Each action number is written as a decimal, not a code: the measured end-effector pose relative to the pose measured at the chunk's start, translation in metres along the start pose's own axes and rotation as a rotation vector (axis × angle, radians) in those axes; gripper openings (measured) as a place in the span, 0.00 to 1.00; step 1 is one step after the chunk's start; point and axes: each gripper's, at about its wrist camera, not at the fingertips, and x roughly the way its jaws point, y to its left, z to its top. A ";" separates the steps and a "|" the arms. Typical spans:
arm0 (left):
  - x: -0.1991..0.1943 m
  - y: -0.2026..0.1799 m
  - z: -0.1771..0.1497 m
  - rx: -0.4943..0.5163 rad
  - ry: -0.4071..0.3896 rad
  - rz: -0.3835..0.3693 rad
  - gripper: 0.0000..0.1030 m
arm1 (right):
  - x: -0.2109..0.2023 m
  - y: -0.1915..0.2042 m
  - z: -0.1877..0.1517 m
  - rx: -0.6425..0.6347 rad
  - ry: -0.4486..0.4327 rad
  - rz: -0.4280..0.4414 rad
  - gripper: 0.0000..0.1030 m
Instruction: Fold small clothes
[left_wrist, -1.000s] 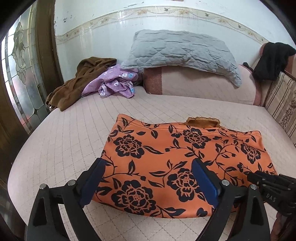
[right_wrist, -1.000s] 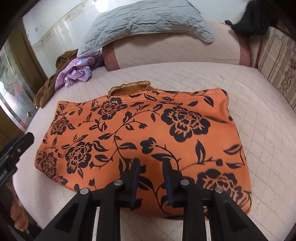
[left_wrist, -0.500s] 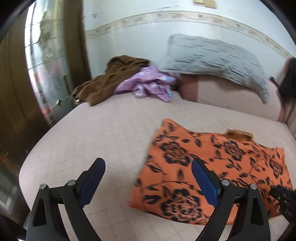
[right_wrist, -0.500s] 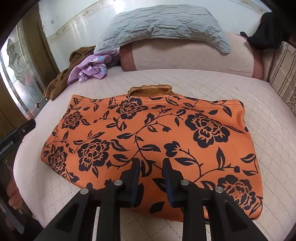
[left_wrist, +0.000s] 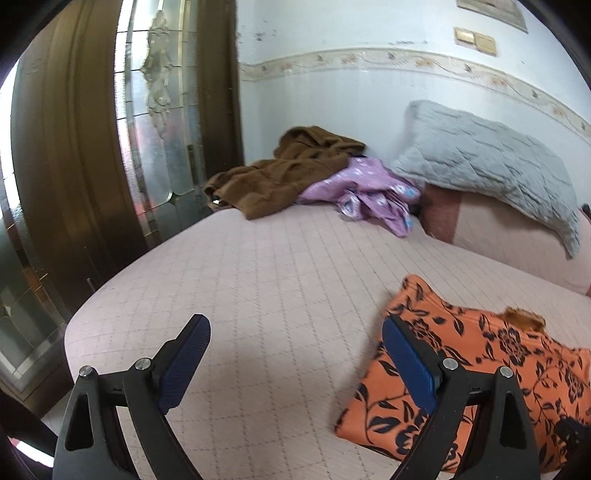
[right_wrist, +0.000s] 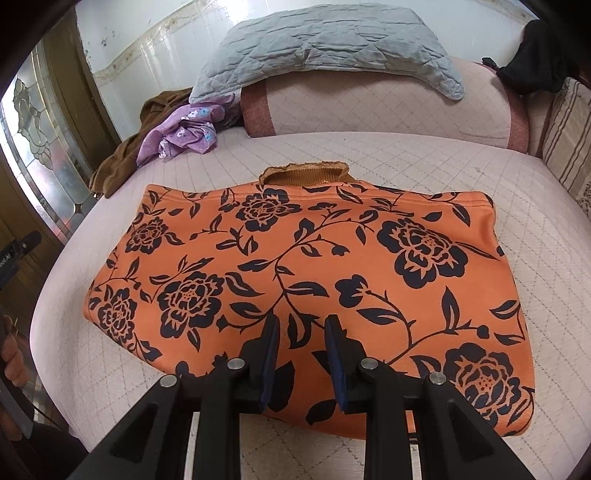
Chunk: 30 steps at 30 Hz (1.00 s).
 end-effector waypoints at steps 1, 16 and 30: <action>-0.001 0.003 0.001 -0.009 -0.008 0.008 0.92 | 0.000 0.000 0.000 -0.002 0.001 0.000 0.27; 0.001 0.045 0.008 -0.119 -0.024 0.121 0.92 | 0.005 0.003 -0.003 -0.010 0.017 0.008 0.27; 0.033 0.033 -0.007 -0.039 0.158 0.132 0.92 | 0.012 0.009 -0.006 -0.026 0.038 0.013 0.27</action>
